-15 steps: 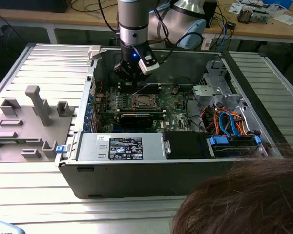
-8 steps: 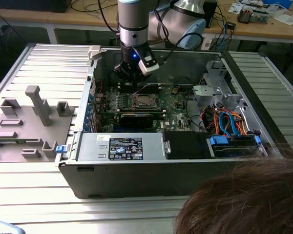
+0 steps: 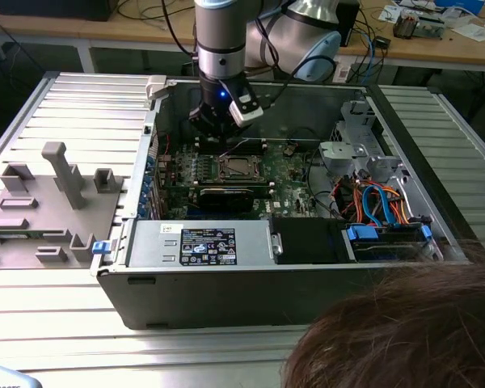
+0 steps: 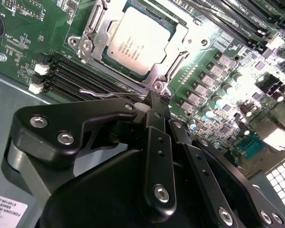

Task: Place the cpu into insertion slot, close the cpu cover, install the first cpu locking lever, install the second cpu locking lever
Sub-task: 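Install the first cpu locking lever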

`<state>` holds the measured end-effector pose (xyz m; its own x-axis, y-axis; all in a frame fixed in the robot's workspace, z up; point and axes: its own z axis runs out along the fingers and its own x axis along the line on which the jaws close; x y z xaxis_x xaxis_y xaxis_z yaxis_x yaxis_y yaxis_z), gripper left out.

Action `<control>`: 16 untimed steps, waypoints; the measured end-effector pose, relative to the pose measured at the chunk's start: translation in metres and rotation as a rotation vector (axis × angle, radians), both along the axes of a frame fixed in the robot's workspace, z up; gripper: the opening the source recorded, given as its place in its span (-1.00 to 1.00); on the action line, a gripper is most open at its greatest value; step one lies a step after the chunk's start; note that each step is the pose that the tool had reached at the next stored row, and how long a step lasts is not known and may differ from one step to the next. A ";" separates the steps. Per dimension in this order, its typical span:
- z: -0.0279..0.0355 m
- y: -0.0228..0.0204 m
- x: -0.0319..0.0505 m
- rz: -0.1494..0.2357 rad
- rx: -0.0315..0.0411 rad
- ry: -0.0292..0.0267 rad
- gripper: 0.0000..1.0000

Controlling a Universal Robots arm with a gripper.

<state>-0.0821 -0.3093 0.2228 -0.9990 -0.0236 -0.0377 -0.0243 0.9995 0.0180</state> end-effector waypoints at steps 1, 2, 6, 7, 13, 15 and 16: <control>-0.0004 0.0000 0.0000 0.000 0.0001 0.0000 -0.79; -0.0007 0.0000 0.0000 0.000 0.0002 0.0000 -0.79; -0.0020 0.0000 0.0000 0.000 0.0004 -0.0001 -0.79; -0.0025 0.0000 0.0000 0.000 0.0003 0.0000 -0.79; -0.0052 0.0000 0.0000 0.000 0.0003 0.0000 -0.79; -0.0062 0.0000 0.0000 0.000 0.0004 -0.0001 -0.79; -0.0065 0.0000 0.0000 0.000 0.0003 0.0000 -0.79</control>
<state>-0.0821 -0.3093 0.2163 -0.9990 -0.0236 -0.0377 -0.0243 0.9995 0.0183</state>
